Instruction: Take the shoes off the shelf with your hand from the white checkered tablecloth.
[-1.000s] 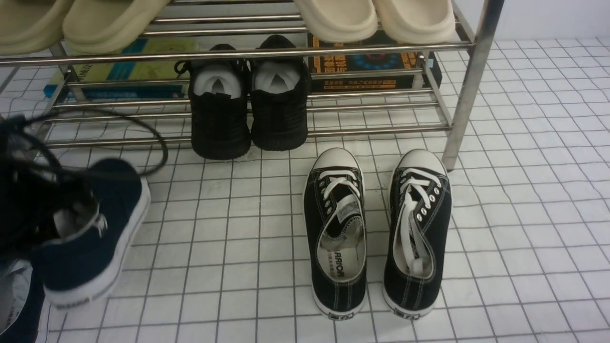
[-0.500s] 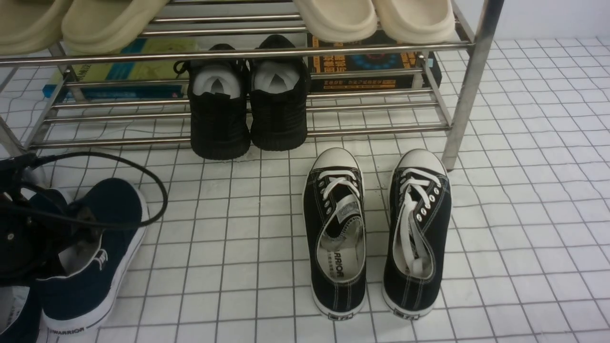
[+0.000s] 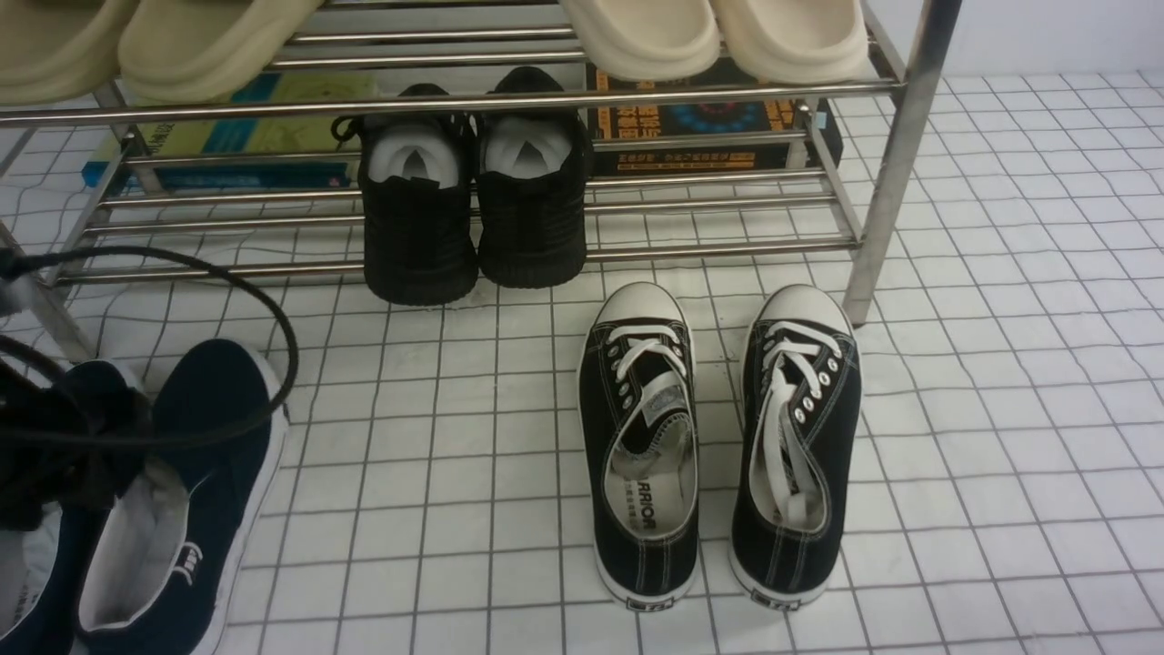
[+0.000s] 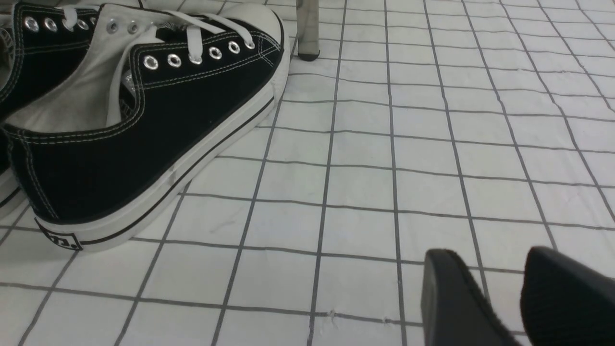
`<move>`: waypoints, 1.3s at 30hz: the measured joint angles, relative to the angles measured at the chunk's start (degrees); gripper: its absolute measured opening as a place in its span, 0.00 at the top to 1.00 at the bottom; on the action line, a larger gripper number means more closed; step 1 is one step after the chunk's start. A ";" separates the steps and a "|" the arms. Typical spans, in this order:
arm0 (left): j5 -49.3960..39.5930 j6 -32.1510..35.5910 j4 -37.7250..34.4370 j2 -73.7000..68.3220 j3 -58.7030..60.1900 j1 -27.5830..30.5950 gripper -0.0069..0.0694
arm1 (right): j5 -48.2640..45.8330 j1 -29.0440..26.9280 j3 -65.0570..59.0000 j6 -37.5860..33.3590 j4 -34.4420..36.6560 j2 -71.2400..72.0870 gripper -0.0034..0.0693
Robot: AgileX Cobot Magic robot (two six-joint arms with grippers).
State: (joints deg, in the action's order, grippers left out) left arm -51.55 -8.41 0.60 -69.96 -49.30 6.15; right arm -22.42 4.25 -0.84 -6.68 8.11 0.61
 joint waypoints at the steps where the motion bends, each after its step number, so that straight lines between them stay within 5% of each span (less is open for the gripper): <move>1: -1.77 0.71 0.00 1.81 0.00 0.00 0.48 | 0.00 0.00 0.00 0.00 0.00 0.00 0.62; 8: -11.89 8.41 -4.88 19.40 0.00 0.00 0.84 | 0.00 0.00 0.00 0.00 0.00 0.00 0.62; 11: -12.60 12.27 -9.74 27.29 0.00 0.00 0.90 | 0.00 0.00 0.00 0.00 0.00 0.00 0.62; 20: 0.63 17.69 -26.77 46.47 4.35 0.00 0.91 | 0.00 0.00 0.00 0.00 0.00 0.00 0.62; 39: 3.40 18.08 -22.41 49.63 9.45 0.00 0.89 | 0.00 0.00 0.00 0.00 0.00 0.00 0.62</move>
State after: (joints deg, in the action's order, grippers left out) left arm -48.15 9.67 -21.81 -20.33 -39.86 6.15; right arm -22.42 4.25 -0.84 -6.68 8.11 0.61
